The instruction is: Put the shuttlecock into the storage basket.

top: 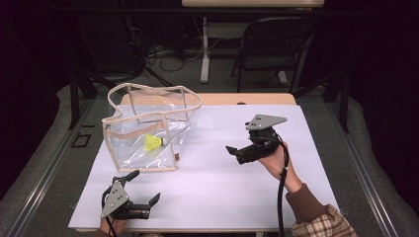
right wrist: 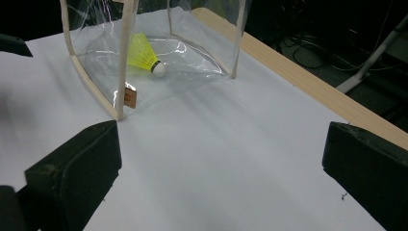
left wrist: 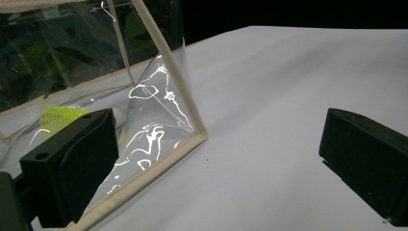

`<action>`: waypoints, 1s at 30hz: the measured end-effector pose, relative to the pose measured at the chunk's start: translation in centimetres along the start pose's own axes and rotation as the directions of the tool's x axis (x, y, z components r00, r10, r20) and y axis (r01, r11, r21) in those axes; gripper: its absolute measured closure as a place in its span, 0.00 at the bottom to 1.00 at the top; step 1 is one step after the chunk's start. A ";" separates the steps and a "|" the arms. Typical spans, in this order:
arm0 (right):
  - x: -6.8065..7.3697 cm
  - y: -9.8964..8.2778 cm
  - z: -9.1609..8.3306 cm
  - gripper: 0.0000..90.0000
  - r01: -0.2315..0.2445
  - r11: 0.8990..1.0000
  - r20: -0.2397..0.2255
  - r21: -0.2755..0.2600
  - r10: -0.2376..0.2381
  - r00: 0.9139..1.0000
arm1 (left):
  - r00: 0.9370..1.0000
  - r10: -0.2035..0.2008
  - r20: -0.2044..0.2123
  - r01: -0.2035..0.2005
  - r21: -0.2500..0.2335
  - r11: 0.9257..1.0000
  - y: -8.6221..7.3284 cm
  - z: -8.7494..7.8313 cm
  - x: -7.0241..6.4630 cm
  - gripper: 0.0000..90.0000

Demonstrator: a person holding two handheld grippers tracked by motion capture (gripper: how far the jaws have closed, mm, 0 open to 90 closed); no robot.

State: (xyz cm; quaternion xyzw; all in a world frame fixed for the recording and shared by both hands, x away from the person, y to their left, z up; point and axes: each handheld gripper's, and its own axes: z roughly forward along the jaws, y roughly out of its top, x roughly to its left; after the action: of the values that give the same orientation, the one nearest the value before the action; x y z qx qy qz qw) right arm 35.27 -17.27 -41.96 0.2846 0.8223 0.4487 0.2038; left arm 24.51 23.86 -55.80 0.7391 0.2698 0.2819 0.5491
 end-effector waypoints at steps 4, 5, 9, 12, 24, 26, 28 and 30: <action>0.1 -0.9 -0.4 0.00 -0.005 1.000 0.003 -0.005 0.005 1.000 | 1.000 -0.001 0.000 0.001 0.000 1.000 0.0 0.0 0.0 0.00; 0.2 -1.1 -0.5 0.00 -0.007 1.000 0.006 -0.004 0.007 1.000 | 1.000 -0.002 0.000 0.002 -0.001 1.000 0.0 0.0 0.0 0.00; 0.3 -2.1 -1.0 0.00 -0.005 1.000 0.018 -0.010 0.006 1.000 | 1.000 -0.002 0.000 0.002 -0.001 1.000 0.0 0.0 0.0 0.00; 0.4 -2.7 -1.3 0.00 -0.009 1.000 0.024 -0.015 0.009 1.000 | 1.000 -0.002 0.000 0.002 -0.001 1.000 0.0 0.0 0.0 0.00; 0.9 -5.2 -2.7 0.00 -0.007 0.999 0.050 -0.044 0.009 0.999 | 1.000 -0.003 0.000 0.003 -0.002 1.000 0.0 0.0 0.0 0.00; 1.0 -5.6 -2.9 0.00 -0.007 0.999 0.053 -0.049 0.010 0.999 | 1.000 -0.003 0.000 0.003 -0.003 1.000 0.0 0.1 0.0 0.00; 1.1 -6.0 -3.1 0.00 -0.002 0.999 0.057 -0.054 0.005 0.998 | 1.000 -0.001 0.000 0.001 -0.002 1.000 0.0 0.1 0.0 0.00; 1.2 -6.3 -3.3 0.00 0.004 0.998 0.063 -0.059 0.000 0.998 | 1.000 -0.003 0.000 0.003 -0.003 1.000 0.0 0.1 0.0 0.00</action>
State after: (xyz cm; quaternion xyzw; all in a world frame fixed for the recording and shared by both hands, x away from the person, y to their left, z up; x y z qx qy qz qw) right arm 30.58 -21.29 -45.78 0.2917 0.8021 0.4634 0.2382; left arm 24.53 23.80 -55.81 0.7378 0.2706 0.2815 0.5507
